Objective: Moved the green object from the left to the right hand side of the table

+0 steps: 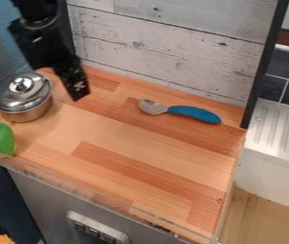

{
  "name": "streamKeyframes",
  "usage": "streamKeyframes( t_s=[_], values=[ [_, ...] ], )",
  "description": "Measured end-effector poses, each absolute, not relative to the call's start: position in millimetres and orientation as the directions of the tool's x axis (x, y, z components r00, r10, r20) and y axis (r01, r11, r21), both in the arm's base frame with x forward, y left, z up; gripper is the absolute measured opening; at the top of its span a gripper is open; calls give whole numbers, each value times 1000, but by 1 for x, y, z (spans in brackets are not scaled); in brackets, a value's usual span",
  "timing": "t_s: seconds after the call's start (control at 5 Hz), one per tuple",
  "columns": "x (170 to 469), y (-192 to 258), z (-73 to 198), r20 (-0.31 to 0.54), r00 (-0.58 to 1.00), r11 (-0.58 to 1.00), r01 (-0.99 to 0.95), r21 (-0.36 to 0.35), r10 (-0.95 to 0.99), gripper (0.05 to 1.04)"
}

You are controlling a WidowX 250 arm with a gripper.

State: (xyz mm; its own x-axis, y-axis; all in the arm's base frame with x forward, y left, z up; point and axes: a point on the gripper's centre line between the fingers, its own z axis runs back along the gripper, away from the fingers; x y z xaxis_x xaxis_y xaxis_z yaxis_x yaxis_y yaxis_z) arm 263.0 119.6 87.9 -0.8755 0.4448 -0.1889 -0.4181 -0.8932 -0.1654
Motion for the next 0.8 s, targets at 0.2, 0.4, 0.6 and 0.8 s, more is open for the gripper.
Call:
streamKeyframes(
  t_s=[0.2, 0.4, 0.6, 0.8],
  values=[
    [251, 149, 79, -157, -933, -938, -296, -182, 324, 1001],
    [235, 171, 73, -124, -960, -957, -226, -183, 251, 1001],
    [218, 180, 70, -90, -977, -972, -176, -155, 191, 1001],
    [203, 186, 64, -77, -989, -986, -114, -120, 123, 1001]
  ],
)
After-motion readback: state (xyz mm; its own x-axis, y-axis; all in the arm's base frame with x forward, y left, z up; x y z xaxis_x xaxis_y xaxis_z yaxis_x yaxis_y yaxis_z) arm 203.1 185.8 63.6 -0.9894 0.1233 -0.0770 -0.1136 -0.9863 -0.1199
